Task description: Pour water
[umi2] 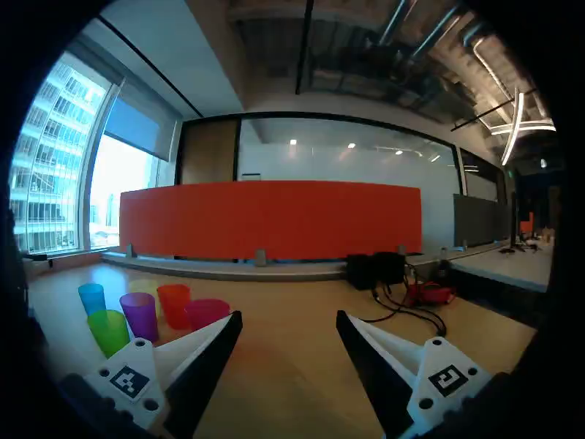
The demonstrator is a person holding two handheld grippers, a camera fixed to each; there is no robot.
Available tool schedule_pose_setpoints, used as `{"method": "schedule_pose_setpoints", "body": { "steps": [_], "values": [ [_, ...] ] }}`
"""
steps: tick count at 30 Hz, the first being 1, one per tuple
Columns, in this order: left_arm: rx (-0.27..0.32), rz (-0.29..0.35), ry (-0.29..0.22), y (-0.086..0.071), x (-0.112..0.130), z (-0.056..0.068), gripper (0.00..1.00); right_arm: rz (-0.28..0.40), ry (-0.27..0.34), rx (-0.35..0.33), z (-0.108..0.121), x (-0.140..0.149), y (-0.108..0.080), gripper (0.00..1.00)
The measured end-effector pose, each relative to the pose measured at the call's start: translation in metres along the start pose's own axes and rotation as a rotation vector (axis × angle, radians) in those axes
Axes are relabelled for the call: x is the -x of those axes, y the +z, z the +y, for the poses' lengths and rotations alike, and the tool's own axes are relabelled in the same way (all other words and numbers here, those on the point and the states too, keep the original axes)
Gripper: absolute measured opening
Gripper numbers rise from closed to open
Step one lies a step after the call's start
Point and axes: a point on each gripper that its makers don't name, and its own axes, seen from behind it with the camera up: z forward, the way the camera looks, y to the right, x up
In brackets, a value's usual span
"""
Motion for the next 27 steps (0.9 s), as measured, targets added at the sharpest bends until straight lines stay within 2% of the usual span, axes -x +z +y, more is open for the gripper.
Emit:
{"method": "schedule_pose_setpoints", "body": {
  "steps": [8,14,20,27],
  "values": [
    [-0.011,-0.006,0.003,-0.002,0.001,-0.001,0.97,-0.015,-0.007,-0.002,0.001,0.001,0.002,1.00],
    [0.006,-0.023,-0.005,-0.002,-0.006,0.002,0.97,-0.025,-0.011,-0.012,0.002,-0.014,0.003,1.00],
    [0.022,-0.014,-0.019,0.001,-0.039,0.003,0.97,-0.025,-0.013,-0.042,-0.001,-0.041,0.003,1.00],
    [0.038,0.011,-0.014,0.004,-0.093,0.003,0.97,-0.040,-0.020,-0.054,0.001,-0.080,0.012,1.00]
  ]
}}
